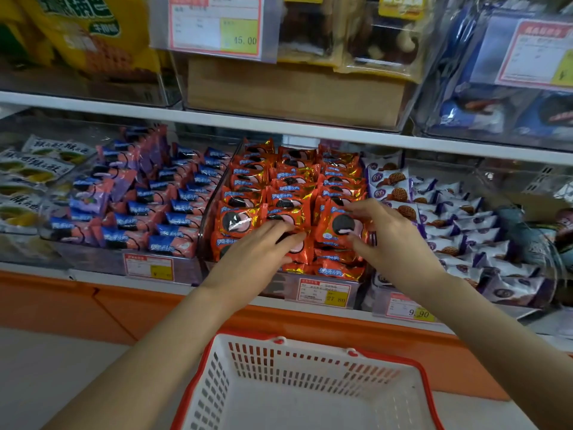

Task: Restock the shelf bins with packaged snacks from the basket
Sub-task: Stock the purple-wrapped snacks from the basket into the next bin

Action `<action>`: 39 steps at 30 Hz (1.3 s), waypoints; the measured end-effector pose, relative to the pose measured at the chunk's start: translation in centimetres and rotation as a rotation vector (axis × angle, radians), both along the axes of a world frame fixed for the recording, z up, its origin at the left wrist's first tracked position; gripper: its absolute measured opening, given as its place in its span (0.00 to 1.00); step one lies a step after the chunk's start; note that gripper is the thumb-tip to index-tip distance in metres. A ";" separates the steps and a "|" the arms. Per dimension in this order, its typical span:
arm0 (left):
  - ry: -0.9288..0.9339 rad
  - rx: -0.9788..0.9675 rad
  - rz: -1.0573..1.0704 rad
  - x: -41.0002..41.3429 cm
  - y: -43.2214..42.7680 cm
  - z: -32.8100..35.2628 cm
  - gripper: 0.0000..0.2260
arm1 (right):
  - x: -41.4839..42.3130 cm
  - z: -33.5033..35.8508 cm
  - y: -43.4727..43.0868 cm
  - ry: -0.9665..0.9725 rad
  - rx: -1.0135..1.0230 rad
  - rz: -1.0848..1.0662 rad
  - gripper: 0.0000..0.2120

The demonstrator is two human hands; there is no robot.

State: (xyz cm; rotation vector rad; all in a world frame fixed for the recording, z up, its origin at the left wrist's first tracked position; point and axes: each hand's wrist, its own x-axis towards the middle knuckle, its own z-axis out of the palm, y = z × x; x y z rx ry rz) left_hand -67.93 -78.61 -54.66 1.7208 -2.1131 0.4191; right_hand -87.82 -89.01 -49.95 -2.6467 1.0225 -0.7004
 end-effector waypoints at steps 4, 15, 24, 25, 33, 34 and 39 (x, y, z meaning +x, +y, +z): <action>0.063 -0.111 0.050 0.3 1.4 0.2 0.19 | 0.3 -1.5 0.2 0.174 -0.162 0.057 0.20; 0.003 0.128 0.297 5.2 1.4 2.4 0.28 | 5.8 -2.3 3.0 0.199 -0.231 0.257 0.26; -0.112 0.105 0.233 6.7 1.2 3.2 0.24 | 7.1 -2.8 2.9 0.127 -0.259 0.199 0.26; -0.083 0.131 0.227 6.7 1.3 2.9 0.24 | 7.3 -2.8 3.0 0.121 -0.259 0.199 0.25; -0.250 0.221 0.314 5.1 1.0 2.9 0.35 | 6.9 -3.1 2.7 0.159 -0.245 0.158 0.26; -0.288 0.237 0.327 4.9 0.9 3.0 0.36 | 6.9 -3.2 2.7 0.159 -0.244 0.160 0.27; -0.277 0.182 0.293 6.0 1.0 2.8 0.35 | 7.4 -3.9 4.0 0.214 -0.243 0.094 0.28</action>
